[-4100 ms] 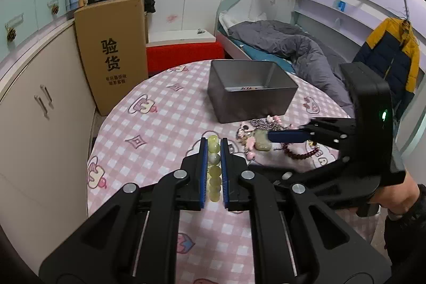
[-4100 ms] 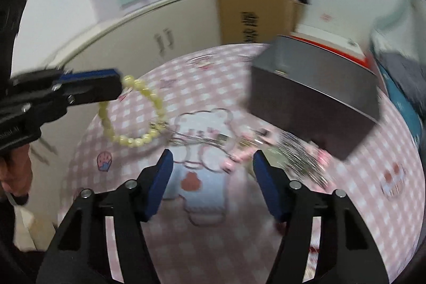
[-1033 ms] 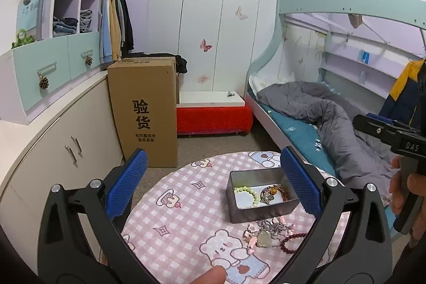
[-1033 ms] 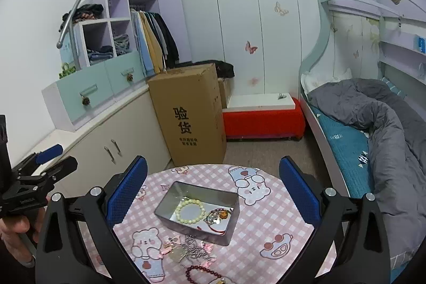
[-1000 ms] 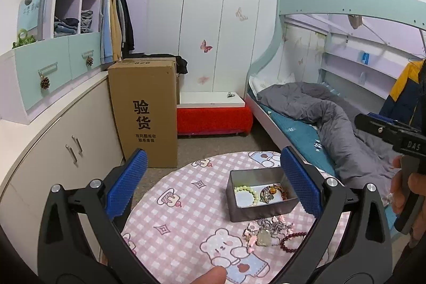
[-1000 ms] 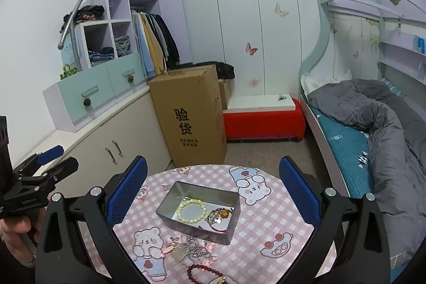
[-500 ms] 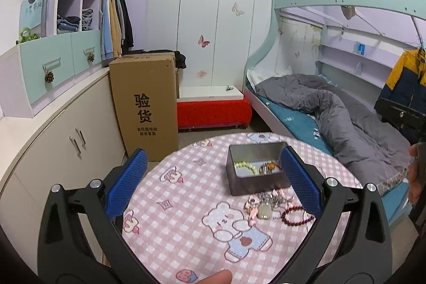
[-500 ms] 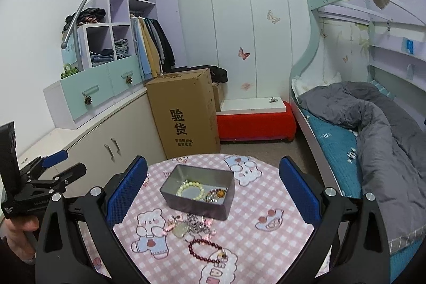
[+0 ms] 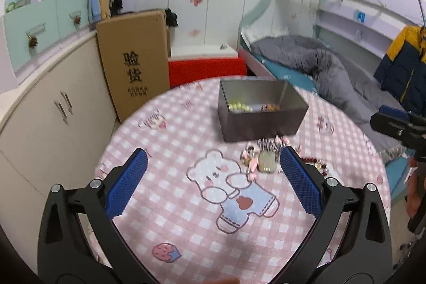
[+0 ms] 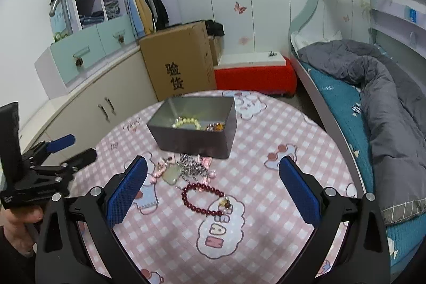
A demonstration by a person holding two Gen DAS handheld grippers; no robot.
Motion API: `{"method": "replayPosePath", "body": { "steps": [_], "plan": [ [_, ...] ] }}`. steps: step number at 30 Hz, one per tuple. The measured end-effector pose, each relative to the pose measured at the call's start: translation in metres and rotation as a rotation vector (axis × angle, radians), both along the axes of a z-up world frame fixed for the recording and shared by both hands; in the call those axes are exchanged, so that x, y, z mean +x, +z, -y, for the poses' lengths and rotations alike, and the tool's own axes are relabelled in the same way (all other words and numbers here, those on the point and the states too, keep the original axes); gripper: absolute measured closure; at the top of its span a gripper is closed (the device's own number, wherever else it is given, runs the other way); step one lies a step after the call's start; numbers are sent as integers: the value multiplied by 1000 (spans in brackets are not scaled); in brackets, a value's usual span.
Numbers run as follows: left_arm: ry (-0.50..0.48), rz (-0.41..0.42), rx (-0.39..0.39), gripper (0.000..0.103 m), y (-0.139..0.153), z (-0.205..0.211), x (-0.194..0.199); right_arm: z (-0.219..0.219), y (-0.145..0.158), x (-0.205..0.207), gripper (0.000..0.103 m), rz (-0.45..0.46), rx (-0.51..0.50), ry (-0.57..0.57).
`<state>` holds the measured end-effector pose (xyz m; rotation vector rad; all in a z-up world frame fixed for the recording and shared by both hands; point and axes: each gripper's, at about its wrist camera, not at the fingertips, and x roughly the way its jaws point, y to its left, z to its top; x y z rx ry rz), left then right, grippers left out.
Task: Organize jewelry
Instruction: 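Move the right gripper to the red bead bracelet, then grasp the red bead bracelet with the right gripper and lift it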
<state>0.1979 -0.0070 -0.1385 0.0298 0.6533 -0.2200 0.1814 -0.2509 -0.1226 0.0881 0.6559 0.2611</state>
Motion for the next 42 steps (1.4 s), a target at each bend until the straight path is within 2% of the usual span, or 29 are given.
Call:
{"method": "replayPosePath", "body": {
  "steps": [8,12,18,20,21,22,23,24,26,28,30,33,34,35,37,42],
  "plan": [
    [-79,-118,87,6,-50,29,29,-1,-21,6,7,-64,-8,10],
    [-111,-169,111,13,-69,37,41,-2,-33,8,7,-100,-20,16],
    [-158,-220,98,41,-83,44,55,-3,-47,13,7,-135,-20,38],
    [-204,-218,83,70,-81,48,54,-8,-51,15,8,-146,-19,75],
    [-215,-218,80,74,-81,49,54,-11,-54,15,9,-151,-23,94],
    [-233,-221,69,85,-80,50,53,-15,-56,16,14,-156,-31,111],
    [-242,-224,59,89,-80,51,53,-19,-58,17,20,-164,-34,124],
    [-251,-227,48,89,-79,51,52,-22,-62,19,23,-178,-33,145],
    [-262,-231,25,89,-78,49,48,-30,-69,22,37,-196,-39,175],
    [-265,-231,7,90,-75,45,44,-37,-74,24,46,-204,-50,201],
    [-262,-227,-8,90,-72,41,41,-46,-80,26,51,-205,-60,240],
    [-243,-219,-31,90,-66,32,39,-60,-97,31,63,-228,-160,260],
    [-239,-216,-36,90,-64,29,38,-63,-97,28,69,-198,-189,260],
    [-235,-210,-40,90,-61,26,37,-63,-98,27,82,-198,-203,247],
    [-229,-200,-49,89,-56,21,34,-56,-97,26,96,-212,-194,237],
    [-225,-179,-76,89,-45,12,27,-34,-91,13,97,-232,-92,237]
  ]
}}
